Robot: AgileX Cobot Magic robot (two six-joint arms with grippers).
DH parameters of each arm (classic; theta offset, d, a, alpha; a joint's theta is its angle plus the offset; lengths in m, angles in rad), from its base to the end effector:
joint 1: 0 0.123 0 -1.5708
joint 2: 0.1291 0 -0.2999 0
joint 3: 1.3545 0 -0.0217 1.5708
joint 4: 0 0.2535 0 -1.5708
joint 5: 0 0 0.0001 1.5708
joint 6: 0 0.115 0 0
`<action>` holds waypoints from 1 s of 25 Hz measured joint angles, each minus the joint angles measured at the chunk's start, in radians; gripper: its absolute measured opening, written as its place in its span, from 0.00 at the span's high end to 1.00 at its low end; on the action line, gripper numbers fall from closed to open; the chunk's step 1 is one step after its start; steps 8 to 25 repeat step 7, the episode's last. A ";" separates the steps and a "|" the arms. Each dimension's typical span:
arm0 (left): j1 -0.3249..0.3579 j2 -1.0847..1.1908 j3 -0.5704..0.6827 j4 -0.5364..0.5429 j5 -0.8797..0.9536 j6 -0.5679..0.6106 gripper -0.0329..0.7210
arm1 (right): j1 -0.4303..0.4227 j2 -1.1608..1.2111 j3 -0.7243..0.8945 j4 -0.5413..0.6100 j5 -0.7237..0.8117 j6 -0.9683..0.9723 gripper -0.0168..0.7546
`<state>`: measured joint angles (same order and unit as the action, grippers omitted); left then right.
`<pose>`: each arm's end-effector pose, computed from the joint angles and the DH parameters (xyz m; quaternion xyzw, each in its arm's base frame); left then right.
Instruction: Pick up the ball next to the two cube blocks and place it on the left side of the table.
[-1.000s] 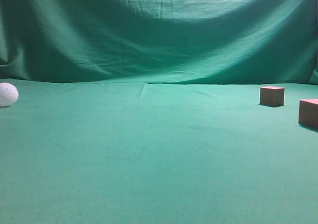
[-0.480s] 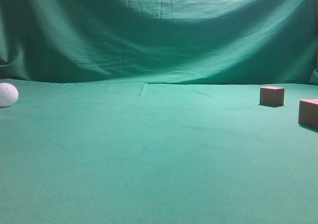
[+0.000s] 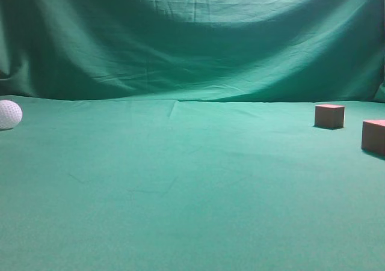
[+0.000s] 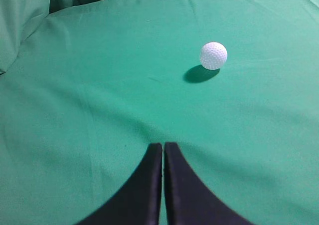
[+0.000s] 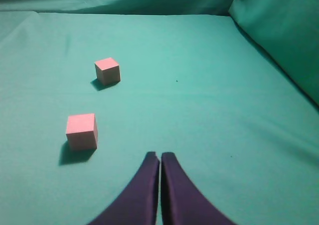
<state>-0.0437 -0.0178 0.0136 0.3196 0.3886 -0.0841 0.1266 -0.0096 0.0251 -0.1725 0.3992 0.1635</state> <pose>0.0627 0.0110 0.1695 0.0665 0.7953 0.0983 0.5945 0.0628 0.0002 0.1621 -0.0301 0.8106 0.0112 0.5847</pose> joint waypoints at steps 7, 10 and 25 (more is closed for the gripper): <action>0.000 0.000 0.000 0.000 0.000 0.000 0.96 | 0.000 0.000 0.000 0.000 0.000 -0.002 0.98; 0.000 0.000 0.000 0.000 0.000 0.000 0.96 | 0.000 0.000 0.000 0.000 0.000 -0.002 0.98; 0.000 0.000 0.000 0.000 0.000 0.000 0.96 | 0.000 0.000 0.000 0.000 0.000 -0.002 0.98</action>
